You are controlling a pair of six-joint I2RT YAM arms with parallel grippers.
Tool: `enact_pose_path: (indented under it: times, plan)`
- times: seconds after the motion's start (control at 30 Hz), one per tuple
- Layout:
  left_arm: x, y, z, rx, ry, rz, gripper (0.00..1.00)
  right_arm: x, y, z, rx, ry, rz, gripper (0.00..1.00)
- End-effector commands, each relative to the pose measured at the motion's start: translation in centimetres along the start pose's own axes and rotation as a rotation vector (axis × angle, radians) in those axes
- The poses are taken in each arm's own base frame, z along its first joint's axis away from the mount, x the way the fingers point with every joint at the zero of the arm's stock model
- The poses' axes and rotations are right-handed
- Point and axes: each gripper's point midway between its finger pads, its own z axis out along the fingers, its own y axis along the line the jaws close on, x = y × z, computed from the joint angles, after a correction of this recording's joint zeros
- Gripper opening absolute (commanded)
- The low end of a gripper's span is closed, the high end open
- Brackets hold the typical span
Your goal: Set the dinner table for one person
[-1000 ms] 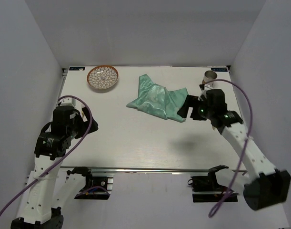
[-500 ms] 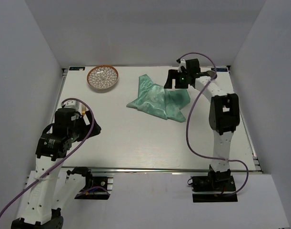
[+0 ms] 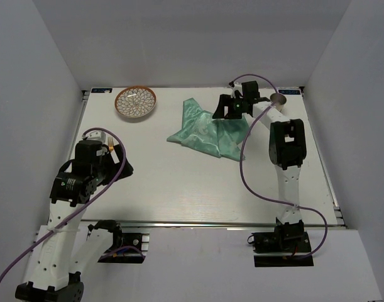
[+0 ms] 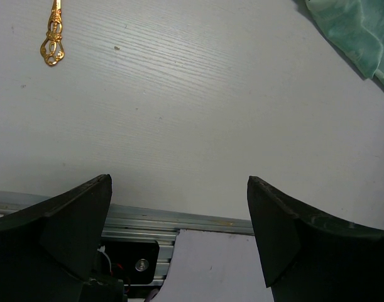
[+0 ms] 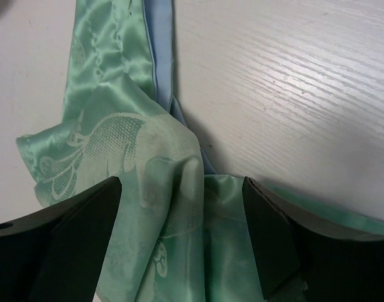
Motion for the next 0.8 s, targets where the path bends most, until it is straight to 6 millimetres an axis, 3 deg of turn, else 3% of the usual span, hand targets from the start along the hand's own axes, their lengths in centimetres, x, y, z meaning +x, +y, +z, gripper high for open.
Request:
enact_pose_path:
  times: [0.0, 0.13, 0.17, 0.23, 0.33, 0.4, 0.47, 0.5, 0.53, 0.6, 0.63, 0.67, 0.7, 0.73, 0.77]
  plan:
    - [-0.2, -0.1, -0.1, 0.007, -0.019, 0.008, 0.98, -0.9, 0.8, 0.6, -0.040, -0.040, 0.002, 0.82]
    - [-0.2, -0.1, -0.2, 0.013, -0.021, 0.009, 0.98, -1.5, 1.2, 0.6, -0.048, -0.041, 0.012, 0.80]
    - [-0.2, -0.1, -0.2, 0.014, -0.022, 0.009, 0.98, -0.5, 1.0, 1.2, -0.046, -0.009, 0.024, 0.75]
    - [-0.2, -0.1, -0.2, 0.015, -0.025, 0.009, 0.98, -0.7, 1.0, 1.4, -0.052, -0.010, 0.020, 0.67]
    - [-0.1, -0.1, -0.3, 0.017, -0.026, 0.009, 0.98, -0.9, 1.7, 1.2, -0.070, -0.020, 0.007, 0.42]
    - [-0.2, -0.2, -0.4, 0.023, -0.030, 0.008, 0.98, -0.9, 2.1, 0.9, -0.083, -0.025, 0.002, 0.17]
    - [-0.1, -0.2, -0.5, 0.024, -0.026, 0.010, 0.98, -1.4, 3.4, 0.4, -0.112, -0.034, -0.019, 0.16]
    - [-0.1, -0.2, -0.5, 0.024, -0.026, 0.010, 0.98, -1.6, 3.9, 0.1, -0.122, -0.038, -0.030, 0.02]
    - [-0.2, -0.2, -0.5, 0.025, -0.027, 0.010, 0.98, -2.6, 4.6, -0.9, -0.128, -0.059, -0.045, 0.00]
    - [-0.2, -0.2, -0.6, 0.026, -0.030, 0.010, 0.98, -2.5, 5.8, -1.7, -0.158, -0.068, -0.060, 0.00]
    - [-0.2, -0.3, -0.6, 0.029, -0.032, 0.010, 0.98, -4.0, 7.5, -3.7, -0.180, -0.114, -0.088, 0.00]
    - [-0.2, -0.3, -0.6, 0.030, -0.033, 0.010, 0.98, -3.2, 8.3, -3.9, -0.196, -0.118, -0.096, 0.00]
    - [-0.3, -0.4, -0.5, 0.028, -0.031, 0.010, 0.98, -4.2, 10.2, -6.0, -0.218, -0.160, -0.131, 0.00]
    - [-0.3, -0.4, -0.5, 0.027, -0.028, 0.009, 0.98, -4.0, 11.1, -6.9, -0.244, -0.174, -0.141, 0.00]
    - [-0.3, -0.4, -0.4, 0.026, -0.023, 0.007, 0.98, -1.9, 12.1, -6.8, -0.268, -0.156, -0.146, 0.00]
